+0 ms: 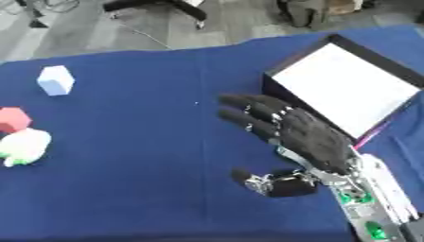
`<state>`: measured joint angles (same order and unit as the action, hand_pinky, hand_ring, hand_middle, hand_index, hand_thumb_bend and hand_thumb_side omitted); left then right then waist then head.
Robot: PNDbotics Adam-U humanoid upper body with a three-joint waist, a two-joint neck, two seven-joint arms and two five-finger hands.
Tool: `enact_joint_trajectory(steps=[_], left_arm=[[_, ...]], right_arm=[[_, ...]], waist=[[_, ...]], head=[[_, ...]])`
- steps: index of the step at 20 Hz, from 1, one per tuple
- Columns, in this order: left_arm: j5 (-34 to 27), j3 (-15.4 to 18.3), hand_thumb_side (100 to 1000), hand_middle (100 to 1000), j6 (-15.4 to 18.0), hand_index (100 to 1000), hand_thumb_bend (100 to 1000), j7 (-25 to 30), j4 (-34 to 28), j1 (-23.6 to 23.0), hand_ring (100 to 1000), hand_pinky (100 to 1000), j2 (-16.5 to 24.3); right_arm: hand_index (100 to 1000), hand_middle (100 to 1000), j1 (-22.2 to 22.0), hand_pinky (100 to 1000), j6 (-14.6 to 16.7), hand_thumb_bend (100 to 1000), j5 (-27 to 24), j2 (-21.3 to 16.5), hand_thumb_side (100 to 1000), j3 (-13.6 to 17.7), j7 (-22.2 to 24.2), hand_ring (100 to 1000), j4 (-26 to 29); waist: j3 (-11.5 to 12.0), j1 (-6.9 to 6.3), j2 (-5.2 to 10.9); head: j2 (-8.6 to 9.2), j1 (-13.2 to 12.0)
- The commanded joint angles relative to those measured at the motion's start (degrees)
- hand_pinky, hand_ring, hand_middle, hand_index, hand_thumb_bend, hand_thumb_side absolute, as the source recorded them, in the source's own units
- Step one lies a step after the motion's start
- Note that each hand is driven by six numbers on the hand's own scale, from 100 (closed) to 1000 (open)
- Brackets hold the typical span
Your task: Pick up the objects with one hand, pass them to the other hand, and then place them into the box on the other side of the table.
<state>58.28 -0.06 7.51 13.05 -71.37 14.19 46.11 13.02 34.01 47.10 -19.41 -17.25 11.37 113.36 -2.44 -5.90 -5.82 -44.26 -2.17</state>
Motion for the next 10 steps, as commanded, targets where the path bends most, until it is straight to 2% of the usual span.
enact_joint_trajectory(steps=[1,10], left_arm=[[0.9,0.1,310,677,0.2,855,642,-1.7,3.2,1.7,744,804,0.6],[2.7,-0.9,301,659,-0.3,838,588,-5.8,6.7,3.9,716,795,-2.6]], right_arm=[[1000,990,0.4,897,0.0,323,-0.4,-0.5,232,0.1,0.2,963,1.2],[1000,990,0.5,897,0.0,317,-0.6,-0.2,235,0.2,0.3,963,1.2]], waist=[[-0.1,0.13,0.59],[-0.4,0.42,0.52]], head=[[0.15,0.0],[0.15,0.1]])
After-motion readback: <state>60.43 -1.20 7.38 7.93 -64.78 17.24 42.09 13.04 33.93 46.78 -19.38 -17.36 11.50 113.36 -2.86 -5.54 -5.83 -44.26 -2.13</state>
